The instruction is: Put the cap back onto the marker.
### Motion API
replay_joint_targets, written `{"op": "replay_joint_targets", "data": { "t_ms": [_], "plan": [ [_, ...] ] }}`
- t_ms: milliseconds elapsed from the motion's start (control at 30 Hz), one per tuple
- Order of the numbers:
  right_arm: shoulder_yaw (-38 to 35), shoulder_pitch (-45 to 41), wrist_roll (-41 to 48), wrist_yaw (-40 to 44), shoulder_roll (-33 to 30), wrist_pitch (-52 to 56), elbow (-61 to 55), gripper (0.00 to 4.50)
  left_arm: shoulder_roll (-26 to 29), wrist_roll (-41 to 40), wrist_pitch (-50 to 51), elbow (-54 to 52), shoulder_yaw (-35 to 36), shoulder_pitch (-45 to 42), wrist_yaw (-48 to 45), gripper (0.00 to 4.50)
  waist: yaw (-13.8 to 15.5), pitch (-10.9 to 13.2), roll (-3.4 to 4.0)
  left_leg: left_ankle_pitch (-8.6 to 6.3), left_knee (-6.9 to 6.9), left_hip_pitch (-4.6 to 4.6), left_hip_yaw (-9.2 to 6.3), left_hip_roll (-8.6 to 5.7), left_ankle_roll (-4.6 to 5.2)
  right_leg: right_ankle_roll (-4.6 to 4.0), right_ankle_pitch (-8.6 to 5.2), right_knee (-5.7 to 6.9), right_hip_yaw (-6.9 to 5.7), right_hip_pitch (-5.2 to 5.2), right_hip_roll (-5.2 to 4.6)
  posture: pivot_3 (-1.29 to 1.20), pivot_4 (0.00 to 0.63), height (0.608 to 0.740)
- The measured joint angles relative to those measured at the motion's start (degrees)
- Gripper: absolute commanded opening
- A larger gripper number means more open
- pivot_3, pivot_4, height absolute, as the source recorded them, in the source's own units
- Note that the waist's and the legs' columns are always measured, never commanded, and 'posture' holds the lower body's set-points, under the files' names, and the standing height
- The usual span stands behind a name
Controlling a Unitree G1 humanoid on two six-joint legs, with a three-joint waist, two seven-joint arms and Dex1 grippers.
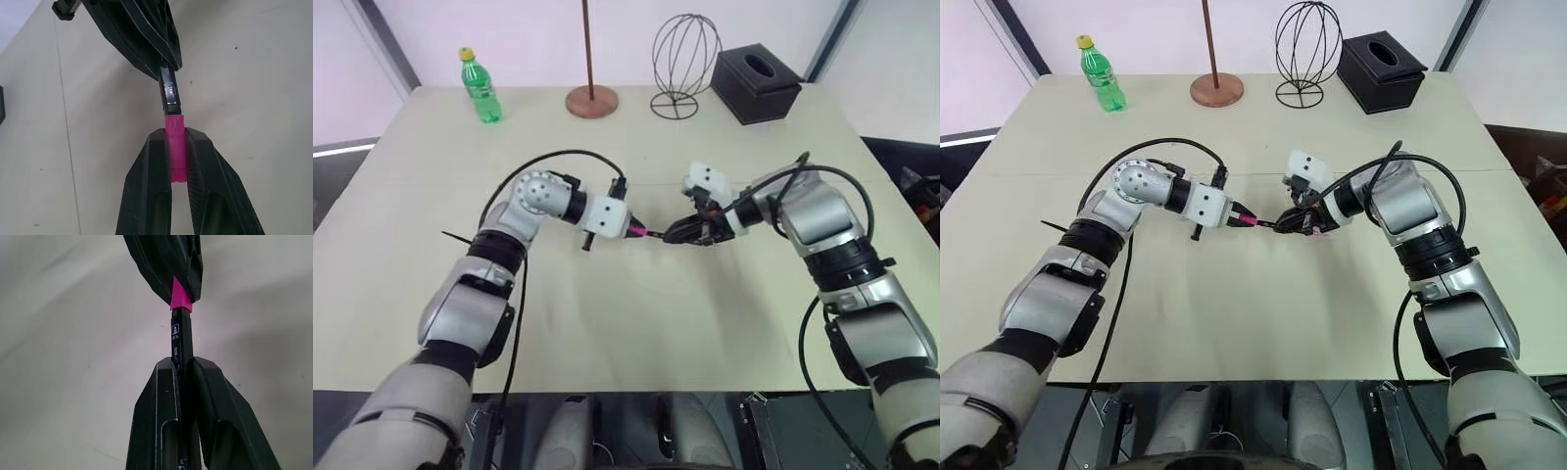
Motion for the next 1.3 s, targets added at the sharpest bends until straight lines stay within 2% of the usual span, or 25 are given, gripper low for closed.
{"op": "replay_joint_targets", "data": {
  "t_ms": [267,567,767,1000,1167,1300],
  "plan": [
    [-4.5,-0.5,0.2,-1.8,1.9,5.1,0.1,0.00,-0.6,0.2,-1.6,3.3,0.8,-2.5,2.5,0.08,0.0,0.0,0.00,0.00,0.00,0.00,0.00,-0.01,0.00,0.00,0.00,0.01,0.00,0.00,0.00,0.00,0.150,0.740],
    [-4.7,-1.6,1.4,1.3,2.0,4.8,0.1,0.00,-0.6,-7.3,5.1,2.1,5.4,-2.3,-9.0,0.08,-0.1,0.0,0.00,0.00,0.00,0.00,0.00,-0.01,0.00,0.00,0.00,0.01,0.00,-0.01,0.01,0.00,0.150,0.740],
    [-4.7,-2.2,1.5,3.2,1.9,4.5,0.1,0.00,-0.1,-8.8,8.3,-1.4,6.7,-1.6,-12.4,0.08,-0.1,0.0,0.00,0.00,0.00,-0.01,-0.01,-0.01,0.00,0.00,0.00,0.01,0.00,-0.01,0.00,0.00,0.150,0.740],
    [-4.6,-2.3,1.6,3.4,1.9,4.2,0.1,0.00,0.3,-8.4,8.2,-2.7,6.9,-1.1,-12.3,0.08,-0.1,0.0,0.00,0.00,0.00,-0.01,-0.01,-0.01,0.00,0.00,0.00,0.01,0.00,-0.01,0.00,0.00,0.150,0.740],
    [-4.6,-2.3,1.6,2.9,1.9,3.3,0.7,0.00,1.1,-5.4,2.3,-3.0,5.6,-1.2,-8.9,0.08,-0.1,0.0,0.00,0.00,0.00,-0.01,-0.01,-0.01,0.00,0.00,0.00,0.01,0.00,-0.01,0.00,0.00,0.150,0.740],
    [-4.5,-2.2,1.6,2.8,2.1,2.5,1.9,0.00,1.1,-4.9,1.4,-2.2,5.2,-1.4,-8.0,0.08,-0.1,0.0,0.00,0.00,0.00,-0.01,-0.01,-0.01,0.00,0.00,0.00,0.01,0.00,-0.01,0.00,0.00,0.150,0.740]
  ]
}}
